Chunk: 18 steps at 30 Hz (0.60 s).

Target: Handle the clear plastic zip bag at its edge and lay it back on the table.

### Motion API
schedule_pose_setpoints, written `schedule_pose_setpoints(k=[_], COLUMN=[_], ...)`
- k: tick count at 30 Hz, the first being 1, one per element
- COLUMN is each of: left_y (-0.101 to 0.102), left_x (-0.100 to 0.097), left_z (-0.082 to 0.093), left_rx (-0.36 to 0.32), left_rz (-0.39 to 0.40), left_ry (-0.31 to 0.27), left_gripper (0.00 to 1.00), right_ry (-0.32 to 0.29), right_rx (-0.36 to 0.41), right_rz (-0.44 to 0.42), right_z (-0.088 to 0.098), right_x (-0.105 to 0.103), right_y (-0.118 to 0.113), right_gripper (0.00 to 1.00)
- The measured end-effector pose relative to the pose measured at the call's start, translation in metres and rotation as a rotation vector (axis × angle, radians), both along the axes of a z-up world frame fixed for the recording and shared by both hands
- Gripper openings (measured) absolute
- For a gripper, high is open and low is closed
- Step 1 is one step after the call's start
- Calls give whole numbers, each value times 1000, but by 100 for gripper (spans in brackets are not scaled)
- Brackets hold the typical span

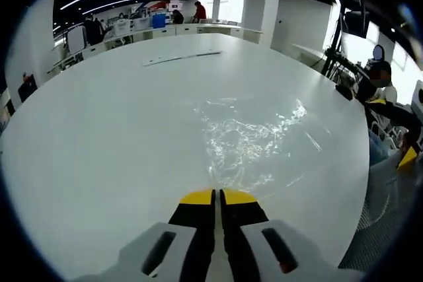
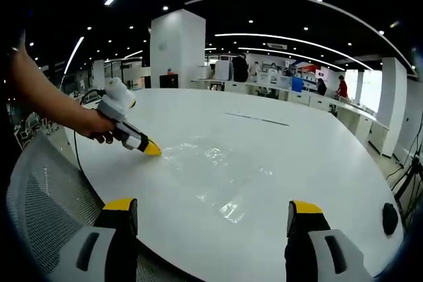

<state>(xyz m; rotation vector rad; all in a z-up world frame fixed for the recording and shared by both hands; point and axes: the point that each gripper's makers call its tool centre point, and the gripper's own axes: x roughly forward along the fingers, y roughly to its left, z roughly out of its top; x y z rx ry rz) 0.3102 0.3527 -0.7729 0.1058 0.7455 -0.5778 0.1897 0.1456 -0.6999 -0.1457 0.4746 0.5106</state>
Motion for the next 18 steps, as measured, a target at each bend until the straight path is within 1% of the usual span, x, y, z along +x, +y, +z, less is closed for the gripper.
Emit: schedule_pose_setpoints(k=[5,13,18], left_y=[0,0,1], left_x=[-1,-3,-4], left_z=[0,2,3], left_rx=[13,4,-1], left_rz=[5,1,-3], left_ry=[-2,9,4], left_gripper=[0,0,0], right_ry=[-1,-1,2], right_rx=[1,-1,-6], right_rz=[0,0,-1], right_z=[1,1,0], right_x=[0,0,0], right_y=[0,0,0], right_gripper=[94,93,93])
